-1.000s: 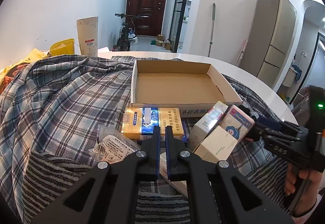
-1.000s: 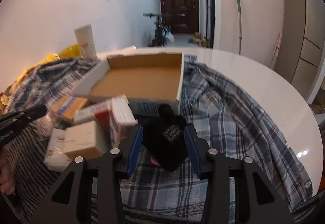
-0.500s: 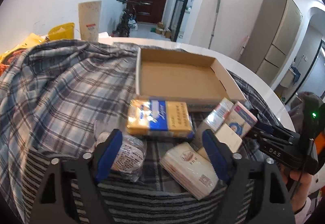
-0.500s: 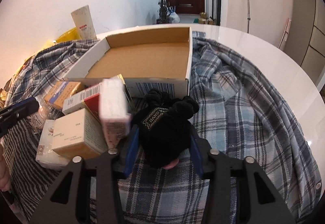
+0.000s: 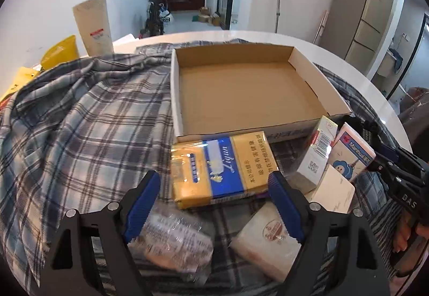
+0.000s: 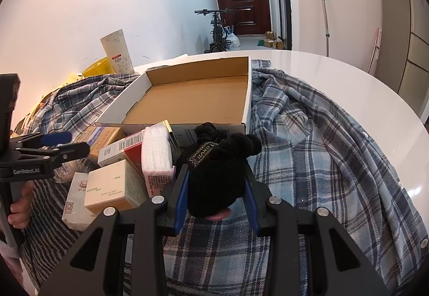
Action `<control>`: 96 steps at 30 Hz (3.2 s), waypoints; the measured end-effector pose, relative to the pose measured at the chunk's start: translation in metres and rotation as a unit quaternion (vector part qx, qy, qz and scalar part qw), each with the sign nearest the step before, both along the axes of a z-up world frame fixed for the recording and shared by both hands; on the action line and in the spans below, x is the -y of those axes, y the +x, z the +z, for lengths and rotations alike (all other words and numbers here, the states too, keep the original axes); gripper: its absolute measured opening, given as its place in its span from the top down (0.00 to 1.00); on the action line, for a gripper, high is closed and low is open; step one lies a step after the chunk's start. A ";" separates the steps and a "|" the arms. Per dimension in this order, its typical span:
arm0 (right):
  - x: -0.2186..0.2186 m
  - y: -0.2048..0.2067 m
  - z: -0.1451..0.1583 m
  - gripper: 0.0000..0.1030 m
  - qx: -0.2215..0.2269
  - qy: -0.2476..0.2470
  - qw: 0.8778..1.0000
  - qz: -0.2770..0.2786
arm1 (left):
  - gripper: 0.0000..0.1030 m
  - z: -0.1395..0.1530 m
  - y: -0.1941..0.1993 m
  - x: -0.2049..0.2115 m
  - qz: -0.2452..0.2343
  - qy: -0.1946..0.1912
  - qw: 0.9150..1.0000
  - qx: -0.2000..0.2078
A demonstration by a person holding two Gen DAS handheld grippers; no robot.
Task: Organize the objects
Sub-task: 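Close the left gripper on the gold Liqun pack while the right holds the plush toy, then lift the Liqun pack with the left gripper and carry it over the cardboard box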
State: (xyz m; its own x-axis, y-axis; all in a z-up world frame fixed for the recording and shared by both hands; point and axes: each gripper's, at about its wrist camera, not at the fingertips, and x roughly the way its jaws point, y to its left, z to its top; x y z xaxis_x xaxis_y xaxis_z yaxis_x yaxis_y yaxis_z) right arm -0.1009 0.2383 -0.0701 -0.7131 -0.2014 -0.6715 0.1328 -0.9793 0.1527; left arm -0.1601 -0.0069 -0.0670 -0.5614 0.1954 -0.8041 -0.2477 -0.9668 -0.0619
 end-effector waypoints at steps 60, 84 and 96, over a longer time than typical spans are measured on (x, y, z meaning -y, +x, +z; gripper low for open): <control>-0.008 0.002 -0.001 0.64 -0.001 -0.029 1.000 -0.001 | 0.43 -0.007 0.004 -0.044 -0.166 -0.029 0.985 0.025; -0.010 0.032 0.036 0.64 -0.058 -0.006 0.998 -0.020 | 0.46 0.089 0.094 -0.020 -0.069 0.010 0.987 -0.144; 0.004 0.057 0.123 0.64 -0.174 0.010 0.985 -0.006 | 0.46 0.157 0.134 -0.030 -0.053 0.013 0.968 -0.244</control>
State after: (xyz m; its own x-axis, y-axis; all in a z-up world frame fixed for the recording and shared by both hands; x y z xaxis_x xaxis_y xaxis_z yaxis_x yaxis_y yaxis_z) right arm -0.0443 0.2341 0.0530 -0.9026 -0.1812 -0.3905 0.1624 -0.9834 0.0809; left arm -0.0261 0.0231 0.0898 -0.8488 0.2892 -0.4426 -0.3513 -0.9341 0.0635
